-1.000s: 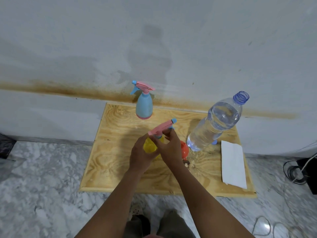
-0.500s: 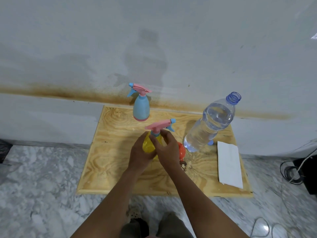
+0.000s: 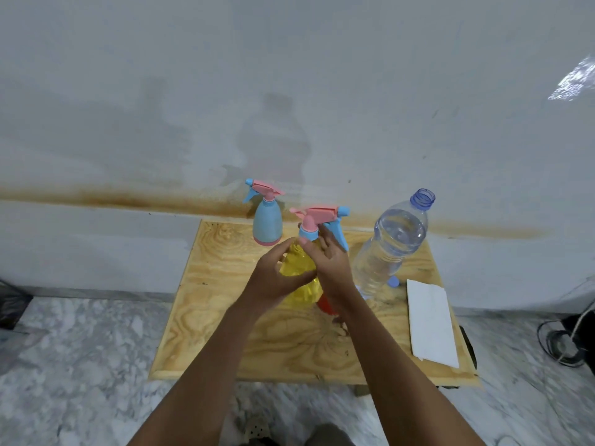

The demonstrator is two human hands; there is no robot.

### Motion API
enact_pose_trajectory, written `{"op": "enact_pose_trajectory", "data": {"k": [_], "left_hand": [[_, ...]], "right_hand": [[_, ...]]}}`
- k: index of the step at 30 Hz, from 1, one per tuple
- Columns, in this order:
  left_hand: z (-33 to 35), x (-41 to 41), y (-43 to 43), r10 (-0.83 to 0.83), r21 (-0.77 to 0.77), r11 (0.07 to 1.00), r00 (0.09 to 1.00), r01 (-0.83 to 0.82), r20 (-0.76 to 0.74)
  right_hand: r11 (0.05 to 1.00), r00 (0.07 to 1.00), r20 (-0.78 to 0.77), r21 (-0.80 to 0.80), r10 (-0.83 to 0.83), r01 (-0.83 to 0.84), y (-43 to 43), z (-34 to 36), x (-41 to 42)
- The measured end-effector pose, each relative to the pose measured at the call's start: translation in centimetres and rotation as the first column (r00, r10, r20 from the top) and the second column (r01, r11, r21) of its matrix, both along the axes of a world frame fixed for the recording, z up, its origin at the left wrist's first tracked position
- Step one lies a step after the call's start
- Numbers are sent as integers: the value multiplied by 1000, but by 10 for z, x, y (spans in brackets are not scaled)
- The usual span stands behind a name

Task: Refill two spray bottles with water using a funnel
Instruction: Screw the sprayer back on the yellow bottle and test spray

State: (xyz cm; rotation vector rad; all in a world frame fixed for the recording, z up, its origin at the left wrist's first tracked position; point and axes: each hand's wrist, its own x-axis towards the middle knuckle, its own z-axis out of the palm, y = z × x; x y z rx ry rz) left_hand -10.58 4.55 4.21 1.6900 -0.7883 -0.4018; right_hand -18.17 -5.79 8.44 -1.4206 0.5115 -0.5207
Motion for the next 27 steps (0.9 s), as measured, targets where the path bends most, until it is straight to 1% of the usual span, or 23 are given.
{"op": "enact_pose_trajectory", "data": {"k": [2, 3, 6, 8, 9, 12, 14, 16, 18, 20, 23, 24, 27], "left_hand": [[6, 4, 1, -57, 7, 998, 998, 58, -12], [8, 6, 1, -73, 7, 997, 997, 73, -20], [13, 3, -1, -75, -6, 997, 996, 75, -39], [17, -1, -2, -81, -17, 997, 995, 80, -51], [18, -1, -2, -85, -25, 996, 994, 83, -65], [22, 3, 2, -97, -18, 995, 991, 95, -88], [23, 6, 3, -106, 2, 994, 991, 107, -76], [26, 5, 3, -111, 10, 994, 991, 113, -76], [27, 4, 4, -82, -14, 997, 991, 81, -101], [28, 2, 3, -50, -7, 999, 993, 49, -108], [32, 0, 3, -58, -13, 998, 995, 57, -76], [31, 0, 4, -59, -18, 998, 996, 58, -70], [33, 1, 8, -54, -31, 998, 995, 52, -83]], "right_hand": [[996, 996, -22, -9, 83, -83, -8, 9, -6], [996, 996, -23, -22, 88, -89, -9, 11, -7], [997, 1000, -23, -80, -18, 17, -3, 15, -3], [997, 998, -43, -61, -41, 38, -2, 16, -1], [998, 998, -56, -63, -6, 2, -5, 17, -1], [981, 983, -68, -76, 171, -176, -16, 26, -9], [974, 975, -44, -53, 216, -219, -21, 29, -11], [978, 981, -37, -69, 193, -195, -22, 31, -10], [985, 991, -27, -107, 131, -133, -20, 30, -7], [990, 998, -19, -128, 64, -66, -16, 27, -5], [987, 999, -32, -161, 13, -18, -14, 25, -1], [987, 999, -38, -155, 34, -40, -16, 26, 0], [974, 983, -42, -133, 177, -181, -22, 32, -2]]}}
